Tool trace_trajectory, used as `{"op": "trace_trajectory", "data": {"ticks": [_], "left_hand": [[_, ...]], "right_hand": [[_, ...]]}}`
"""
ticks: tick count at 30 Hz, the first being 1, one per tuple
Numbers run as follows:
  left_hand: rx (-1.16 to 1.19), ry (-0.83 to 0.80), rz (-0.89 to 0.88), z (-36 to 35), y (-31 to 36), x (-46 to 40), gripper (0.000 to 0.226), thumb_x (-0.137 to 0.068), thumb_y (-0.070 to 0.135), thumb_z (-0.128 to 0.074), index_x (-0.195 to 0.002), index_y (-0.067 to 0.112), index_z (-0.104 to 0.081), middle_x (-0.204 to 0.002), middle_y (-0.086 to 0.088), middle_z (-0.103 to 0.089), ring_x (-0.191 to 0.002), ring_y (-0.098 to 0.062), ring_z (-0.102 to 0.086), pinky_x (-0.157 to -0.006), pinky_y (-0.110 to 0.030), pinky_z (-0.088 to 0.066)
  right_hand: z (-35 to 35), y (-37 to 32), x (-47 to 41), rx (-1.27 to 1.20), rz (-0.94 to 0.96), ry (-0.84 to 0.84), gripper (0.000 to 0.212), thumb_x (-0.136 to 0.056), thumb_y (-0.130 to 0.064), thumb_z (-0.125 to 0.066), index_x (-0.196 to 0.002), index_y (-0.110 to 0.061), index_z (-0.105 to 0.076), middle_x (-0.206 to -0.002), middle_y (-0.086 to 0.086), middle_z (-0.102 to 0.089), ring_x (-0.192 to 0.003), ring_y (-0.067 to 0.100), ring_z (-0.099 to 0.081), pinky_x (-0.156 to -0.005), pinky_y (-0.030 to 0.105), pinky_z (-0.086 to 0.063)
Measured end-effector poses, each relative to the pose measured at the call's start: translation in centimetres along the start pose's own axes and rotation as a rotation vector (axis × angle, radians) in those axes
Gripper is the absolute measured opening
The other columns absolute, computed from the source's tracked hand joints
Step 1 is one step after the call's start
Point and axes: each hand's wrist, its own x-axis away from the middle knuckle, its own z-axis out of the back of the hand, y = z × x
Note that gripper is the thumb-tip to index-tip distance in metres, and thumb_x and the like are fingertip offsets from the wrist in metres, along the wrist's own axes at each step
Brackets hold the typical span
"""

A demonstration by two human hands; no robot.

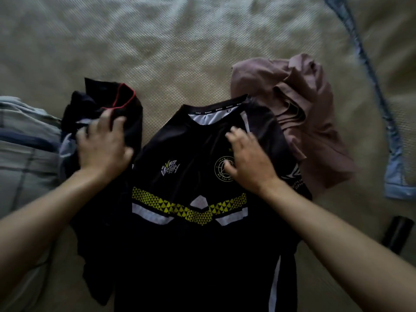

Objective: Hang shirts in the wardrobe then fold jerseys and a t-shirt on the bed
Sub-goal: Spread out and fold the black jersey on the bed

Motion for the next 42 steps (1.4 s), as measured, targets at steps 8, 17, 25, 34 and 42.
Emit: {"op": "trace_trajectory", "data": {"ticks": [8,17,25,34,42], "left_hand": [[0.067,-0.4,0.171,-4.4,-7.6,2.4,0.083,-0.095,0.015,-0.055,-0.161,0.019,-0.004,-0.154,-0.035,-0.022,-0.143,-0.052,-0.021,-0.114,-0.058,-0.031],[-0.032,-0.129,-0.068,-2.3,-8.8,-14.3,0.083,-0.091,0.004,-0.056,-0.161,0.022,-0.015,-0.159,-0.029,-0.021,-0.144,-0.047,-0.026,-0.119,-0.055,-0.022],[0.089,0.125,-0.343,-1.9,-1.8,-1.6,0.029,-0.086,0.029,-0.042,-0.098,0.014,-0.064,-0.093,-0.015,-0.07,-0.084,-0.035,-0.066,-0.085,-0.043,-0.044],[0.576,-0.382,0.104,-5.4,-5.9,8.0,0.014,-0.087,0.022,-0.075,-0.084,0.014,-0.063,-0.084,-0.005,-0.065,-0.086,-0.027,-0.065,-0.067,-0.029,-0.039],[0.75,0.2,0.346,2.0,-11.2,4.7,0.012,-0.096,0.008,-0.059,-0.103,0.015,-0.052,-0.096,-0.015,-0.064,-0.094,-0.034,-0.064,-0.081,-0.036,-0.045]], "right_hand": [[-4.8,-8.1,2.3,-0.091,-0.025,-0.261,0.068,-0.098,-0.052,-0.035,-0.158,-0.025,-0.018,-0.167,0.005,-0.01,-0.154,0.03,-0.004,-0.125,0.05,-0.007],[-7.7,-8.0,2.8,-0.033,-0.072,-0.195,0.069,-0.098,-0.056,-0.03,-0.159,-0.034,-0.007,-0.168,-0.003,0.003,-0.154,0.022,0.01,-0.125,0.046,0.003],[-8.4,-8.1,2.7,-0.026,-0.106,-0.183,0.071,-0.096,-0.055,-0.033,-0.159,-0.032,-0.009,-0.168,-0.003,0.003,-0.154,0.021,0.01,-0.125,0.047,0.002],[-6.4,-8.6,2.0,-0.02,-0.119,-0.325,0.071,-0.098,-0.057,-0.027,-0.158,-0.036,0.004,-0.167,-0.006,0.014,-0.152,0.02,0.019,-0.124,0.044,0.011],[-4.5,-9.8,3.0,0.008,-0.088,-0.369,0.075,-0.098,-0.051,-0.036,-0.158,-0.034,0.005,-0.167,0.0,0.01,-0.154,0.028,0.006,-0.125,0.051,-0.003]]}}
